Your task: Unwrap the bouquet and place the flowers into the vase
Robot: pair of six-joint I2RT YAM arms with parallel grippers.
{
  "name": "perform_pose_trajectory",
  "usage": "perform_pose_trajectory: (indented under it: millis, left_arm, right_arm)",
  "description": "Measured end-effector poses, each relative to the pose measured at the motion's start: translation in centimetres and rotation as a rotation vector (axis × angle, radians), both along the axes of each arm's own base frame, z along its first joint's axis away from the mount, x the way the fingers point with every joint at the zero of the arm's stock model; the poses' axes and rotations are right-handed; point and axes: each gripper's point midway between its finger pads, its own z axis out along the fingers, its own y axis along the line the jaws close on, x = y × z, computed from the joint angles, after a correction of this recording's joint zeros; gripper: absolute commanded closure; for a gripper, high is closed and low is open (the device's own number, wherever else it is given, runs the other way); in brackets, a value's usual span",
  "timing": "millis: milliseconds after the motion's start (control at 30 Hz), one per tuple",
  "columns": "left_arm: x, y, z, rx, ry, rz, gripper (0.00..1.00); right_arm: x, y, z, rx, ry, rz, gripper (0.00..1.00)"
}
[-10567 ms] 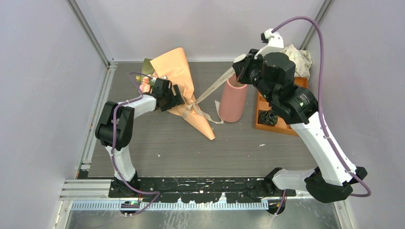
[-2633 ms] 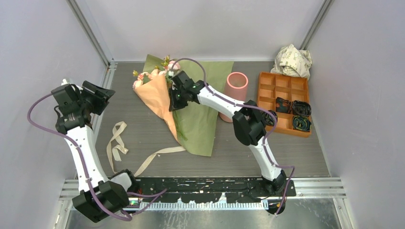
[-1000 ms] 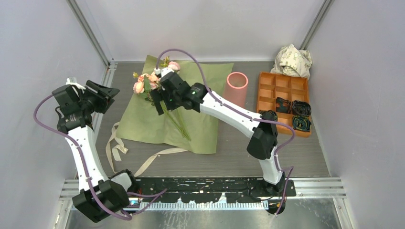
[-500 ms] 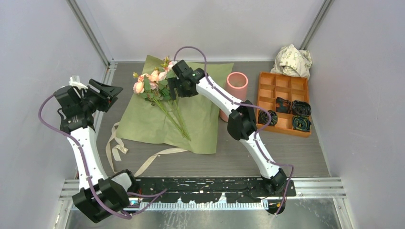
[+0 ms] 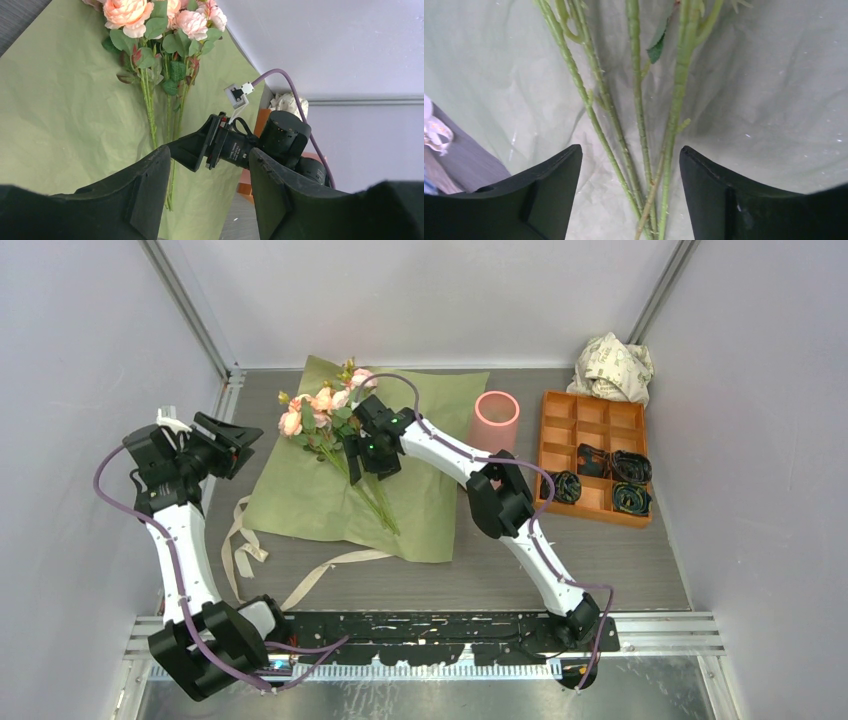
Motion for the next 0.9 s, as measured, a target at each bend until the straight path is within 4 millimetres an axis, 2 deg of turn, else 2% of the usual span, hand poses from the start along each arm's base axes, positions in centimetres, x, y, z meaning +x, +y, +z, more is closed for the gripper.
perform_pose_trajectory:
  millis: [100,200,500,667,800,900]
  left_arm:
    - [0.0,0.0,-0.1,-0.001,0.001,0.000,0.41]
    - [0.0,0.0,0.0,0.000,0.000,-0.001,0.41]
    - [0.0,0.0,-0.7,-0.002,0.010,-0.005,0.41]
    - [0.0,-0.3,-1.2,0.012,0.013,-0.022,0.41]
    - [0.0,-1.4,-1.7,0.024,0.015,-0.063,0.41]
    - [-0.1,-2.7,-1.7,0.038,0.008,-0.109,0.41]
  right_arm:
    - [0.0,0.7,0.4,0.037,0.006,0.004,0.40]
    - [-0.1,1.1,0.5,0.056,0.015,0.003,0.46]
    - [-0.5,0.9,-1.7,0.042,0.047,-0.005,0.51]
    - [-0.2,0.8,-2.2,0.032,0.040,-0.012,0.76]
    - [0.0,0.6,-2.4,0.021,0.034,-0.020,0.92]
    - [0.1,0.3,-2.5,0.008,0.017,-0.022,0.99]
